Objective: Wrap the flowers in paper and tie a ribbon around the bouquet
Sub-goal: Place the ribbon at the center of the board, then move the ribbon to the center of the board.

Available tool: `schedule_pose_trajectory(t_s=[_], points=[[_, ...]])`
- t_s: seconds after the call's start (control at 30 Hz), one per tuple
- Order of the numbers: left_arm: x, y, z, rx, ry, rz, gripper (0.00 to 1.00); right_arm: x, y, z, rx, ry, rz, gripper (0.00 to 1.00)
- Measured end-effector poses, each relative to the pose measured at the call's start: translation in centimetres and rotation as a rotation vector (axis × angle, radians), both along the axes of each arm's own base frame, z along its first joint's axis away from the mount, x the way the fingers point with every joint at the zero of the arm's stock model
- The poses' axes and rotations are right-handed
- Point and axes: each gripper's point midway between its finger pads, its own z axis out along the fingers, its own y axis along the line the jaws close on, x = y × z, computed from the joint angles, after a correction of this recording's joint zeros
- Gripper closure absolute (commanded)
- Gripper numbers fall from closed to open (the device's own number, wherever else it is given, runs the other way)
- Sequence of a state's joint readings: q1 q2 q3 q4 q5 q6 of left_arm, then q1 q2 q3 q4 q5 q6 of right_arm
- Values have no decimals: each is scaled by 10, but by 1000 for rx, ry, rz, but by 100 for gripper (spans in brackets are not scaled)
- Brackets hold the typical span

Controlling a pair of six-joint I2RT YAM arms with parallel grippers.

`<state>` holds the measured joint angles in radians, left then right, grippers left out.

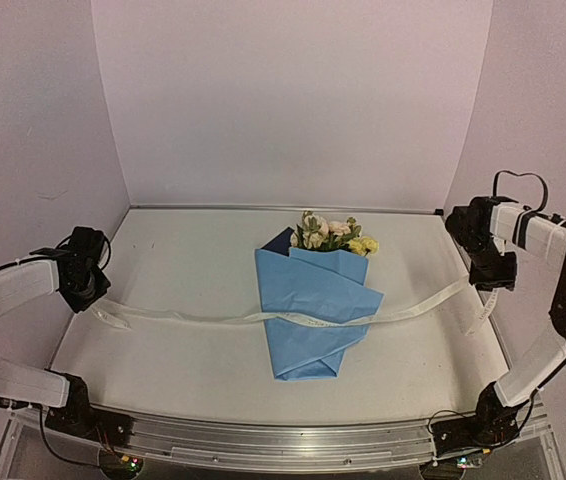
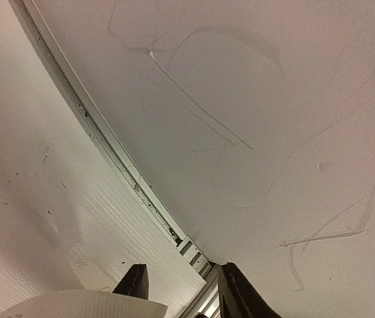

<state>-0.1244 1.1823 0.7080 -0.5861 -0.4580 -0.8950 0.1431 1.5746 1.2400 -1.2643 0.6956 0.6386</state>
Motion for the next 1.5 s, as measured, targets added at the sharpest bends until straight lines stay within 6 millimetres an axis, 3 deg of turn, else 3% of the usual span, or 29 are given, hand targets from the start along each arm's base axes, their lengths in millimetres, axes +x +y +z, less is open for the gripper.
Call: schedule_pose_trajectory(t_s=[0.13,0.27,0.57,0.73,0.87,1.03,1.2,1.33,1.5], points=[[3,7,-4,-28,-9,29,19,-1,3,-5,22,20,0,18],[8,13,-5,-46,-14,48,3,0,4,-4,41,27,5,2],[45,-7,23,-143,-99,-65,0,-3,-3,-9,173,33,-68,2],[65,-33,43,-228,-159,-210,4,2,24,-22,349,46,-52,2],[75,-80,49,-326,-186,-385,5,17,75,-42,616,-39,18,2],[69,-181,41,-454,-153,-684,9,36,160,-53,905,-126,200,2],[57,-246,25,-555,-107,-868,9,63,230,-63,1054,-153,363,2],[46,-282,7,-618,-49,-964,9,70,260,-85,1118,-122,396,2],[36,-325,-6,-677,9,-1076,10,78,280,-105,1159,-106,434,2]])
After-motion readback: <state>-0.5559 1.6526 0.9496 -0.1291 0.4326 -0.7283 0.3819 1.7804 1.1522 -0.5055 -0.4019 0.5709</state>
